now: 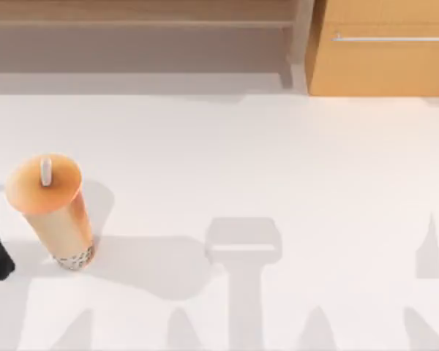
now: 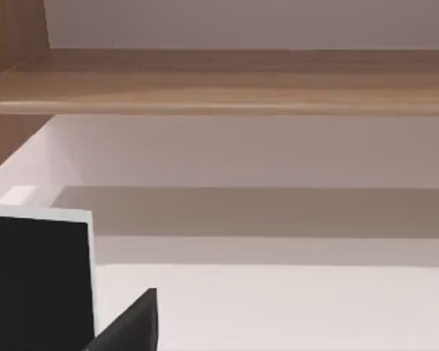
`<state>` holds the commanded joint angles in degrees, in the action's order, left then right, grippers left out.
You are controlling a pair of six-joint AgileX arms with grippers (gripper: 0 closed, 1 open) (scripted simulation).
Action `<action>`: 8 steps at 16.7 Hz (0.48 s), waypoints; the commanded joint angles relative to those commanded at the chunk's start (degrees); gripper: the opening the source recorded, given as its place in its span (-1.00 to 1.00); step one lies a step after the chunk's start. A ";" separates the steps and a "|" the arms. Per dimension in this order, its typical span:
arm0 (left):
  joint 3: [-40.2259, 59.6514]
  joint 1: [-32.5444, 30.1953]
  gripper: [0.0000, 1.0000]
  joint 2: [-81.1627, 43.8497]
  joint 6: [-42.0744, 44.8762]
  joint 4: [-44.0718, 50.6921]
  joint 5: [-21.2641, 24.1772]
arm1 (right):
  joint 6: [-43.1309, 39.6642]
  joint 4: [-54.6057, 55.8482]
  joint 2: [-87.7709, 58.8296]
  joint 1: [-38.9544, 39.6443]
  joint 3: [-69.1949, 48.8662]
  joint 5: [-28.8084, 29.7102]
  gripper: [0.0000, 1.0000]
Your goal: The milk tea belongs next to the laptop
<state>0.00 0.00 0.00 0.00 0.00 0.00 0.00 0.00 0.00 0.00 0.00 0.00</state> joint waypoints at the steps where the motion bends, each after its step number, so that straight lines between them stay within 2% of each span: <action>1: 0.00 0.00 1.00 0.00 0.00 0.00 0.00 | 0.00 0.00 0.00 0.00 0.00 0.00 1.00; 4: 0.29 -2.12 1.00 -1.24 -1.14 0.22 -2.10 | 0.00 0.00 0.00 0.00 0.00 0.00 1.00; 6: 0.76 -6.57 1.00 -3.61 -3.23 0.70 -6.52 | 0.00 0.00 0.00 0.00 0.00 0.00 1.00; 8: 1.27 -13.28 1.00 -6.84 -5.96 1.43 -12.91 | 0.00 0.00 0.00 0.00 0.00 0.00 1.00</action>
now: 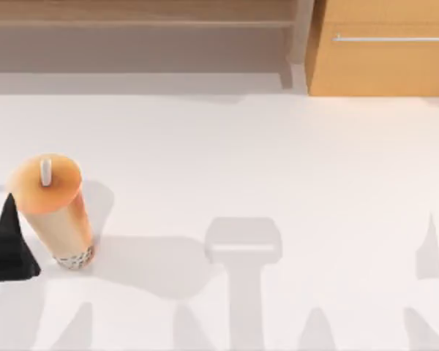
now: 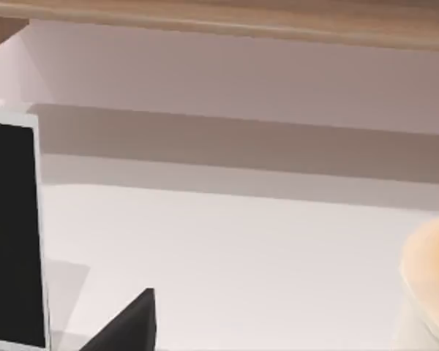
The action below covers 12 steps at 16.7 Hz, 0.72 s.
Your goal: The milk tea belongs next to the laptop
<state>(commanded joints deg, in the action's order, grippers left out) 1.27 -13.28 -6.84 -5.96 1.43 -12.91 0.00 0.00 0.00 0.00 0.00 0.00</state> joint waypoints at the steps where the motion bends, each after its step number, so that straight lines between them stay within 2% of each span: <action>1: 0.25 -3.99 1.00 -1.81 -1.49 0.43 -3.61 | 0.00 0.00 0.00 0.00 0.00 0.00 1.00; 7: 1.62 -28.24 1.00 -12.41 -10.02 3.04 -24.59 | 0.00 0.00 0.00 0.00 0.00 0.00 1.00; 10: 2.23 -35.44 1.00 -15.80 -12.77 3.77 -31.19 | 0.00 0.00 0.00 0.00 0.00 0.00 1.00; 12: 2.46 -37.49 1.00 -16.82 -13.62 3.95 -33.28 | 0.00 0.00 0.00 0.00 0.00 0.00 1.00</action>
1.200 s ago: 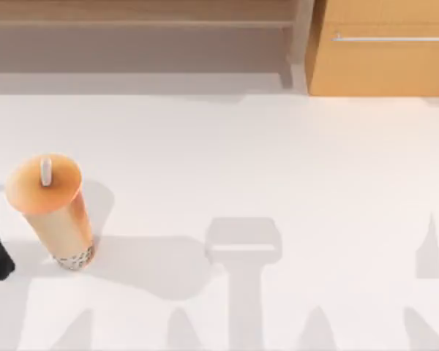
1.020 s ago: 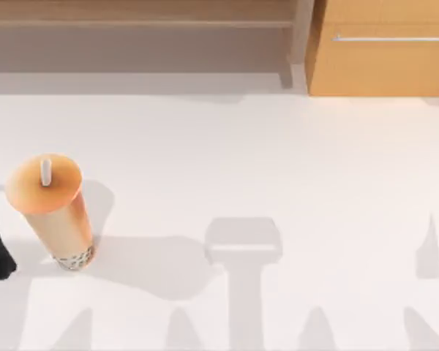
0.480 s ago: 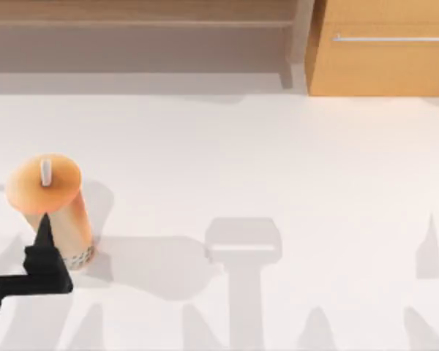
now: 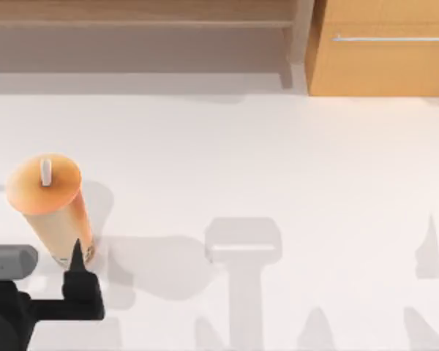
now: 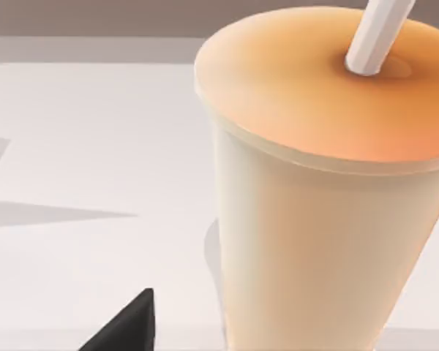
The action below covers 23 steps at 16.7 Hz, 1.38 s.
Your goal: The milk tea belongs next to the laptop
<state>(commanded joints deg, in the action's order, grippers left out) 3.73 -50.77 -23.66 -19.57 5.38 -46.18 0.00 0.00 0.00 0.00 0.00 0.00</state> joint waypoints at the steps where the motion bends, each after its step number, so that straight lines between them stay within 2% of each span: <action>1: 0.02 -0.19 1.00 -0.09 -0.08 0.01 -0.20 | 0.00 0.00 0.00 0.00 0.00 0.00 1.00; 5: -0.16 0.05 1.00 -0.01 0.03 -0.16 -0.03 | 0.00 0.00 0.00 0.00 0.00 0.00 1.00; 8: 0.20 1.17 1.00 -3.79 0.83 -4.05 1.03 | 0.00 0.00 0.00 0.00 0.00 0.00 1.00; 12: 0.84 5.49 1.00 -16.39 3.45 -17.68 5.04 | 0.00 0.00 0.00 0.00 0.00 0.00 1.00; 18: 0.79 15.72 1.00 -39.24 8.71 -44.19 14.74 | 0.00 0.00 0.00 0.00 0.00 0.00 1.00; 23: 0.85 21.26 1.00 -47.55 10.84 -53.09 20.06 | 0.00 0.00 0.00 0.00 0.00 0.00 1.00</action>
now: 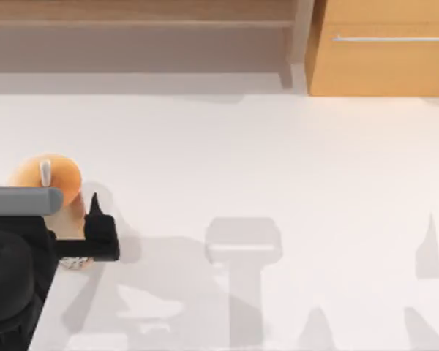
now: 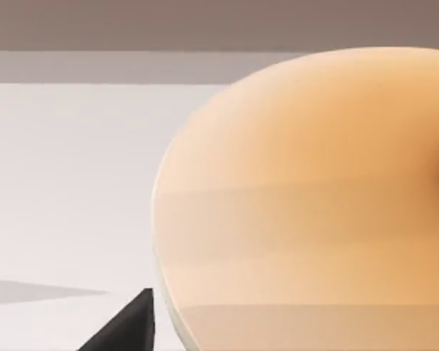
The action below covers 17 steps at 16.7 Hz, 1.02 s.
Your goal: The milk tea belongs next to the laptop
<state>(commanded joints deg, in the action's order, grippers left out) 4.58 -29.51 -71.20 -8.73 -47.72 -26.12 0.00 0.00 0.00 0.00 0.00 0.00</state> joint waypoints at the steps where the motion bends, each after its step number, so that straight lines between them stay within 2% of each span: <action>1: 0.00 0.04 1.00 -0.05 0.01 -0.05 0.04 | 0.00 0.00 0.00 0.00 0.00 0.00 1.00; 4: 0.00 0.04 1.00 -0.05 0.01 -0.05 0.04 | 0.00 0.00 0.00 0.00 0.00 0.00 1.00; 17: 0.00 0.04 -0.96 -0.05 0.01 -0.05 0.04 | 0.00 0.00 0.00 0.00 0.00 0.00 1.00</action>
<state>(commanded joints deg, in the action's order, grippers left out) 4.58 -29.47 -71.26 -8.72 -47.77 -26.08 0.00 0.00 0.00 0.00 0.00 0.00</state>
